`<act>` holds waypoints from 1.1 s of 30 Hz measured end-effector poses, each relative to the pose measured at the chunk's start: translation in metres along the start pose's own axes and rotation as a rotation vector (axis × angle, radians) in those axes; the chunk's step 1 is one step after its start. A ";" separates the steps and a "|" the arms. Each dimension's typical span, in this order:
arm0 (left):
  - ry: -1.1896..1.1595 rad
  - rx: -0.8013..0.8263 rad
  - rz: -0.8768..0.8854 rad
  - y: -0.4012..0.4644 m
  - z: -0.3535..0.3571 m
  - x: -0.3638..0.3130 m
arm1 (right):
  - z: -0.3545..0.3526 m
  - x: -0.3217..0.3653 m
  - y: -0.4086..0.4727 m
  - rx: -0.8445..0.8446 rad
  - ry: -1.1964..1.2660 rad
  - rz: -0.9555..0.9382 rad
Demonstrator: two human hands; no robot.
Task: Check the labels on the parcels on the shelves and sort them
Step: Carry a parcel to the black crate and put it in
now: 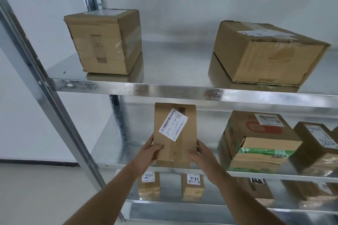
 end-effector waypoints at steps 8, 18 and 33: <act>-0.241 -0.129 -0.054 -0.015 0.006 0.009 | -0.003 -0.010 -0.013 -0.010 0.215 0.157; -0.227 -0.125 -0.032 -0.011 0.005 0.015 | -0.008 -0.015 -0.009 -0.033 0.190 0.143; -0.013 0.011 0.137 -0.007 0.014 0.005 | -0.015 -0.015 -0.007 -0.031 0.212 0.095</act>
Point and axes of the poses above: each hand's wrist, its own y-axis towards the middle knuckle, its own z-axis out of the palm, x = y × z, the point moved 9 cm from there along y, towards the middle knuckle, and after that the axes turned 9 degrees about x, right-handed, at the moved point
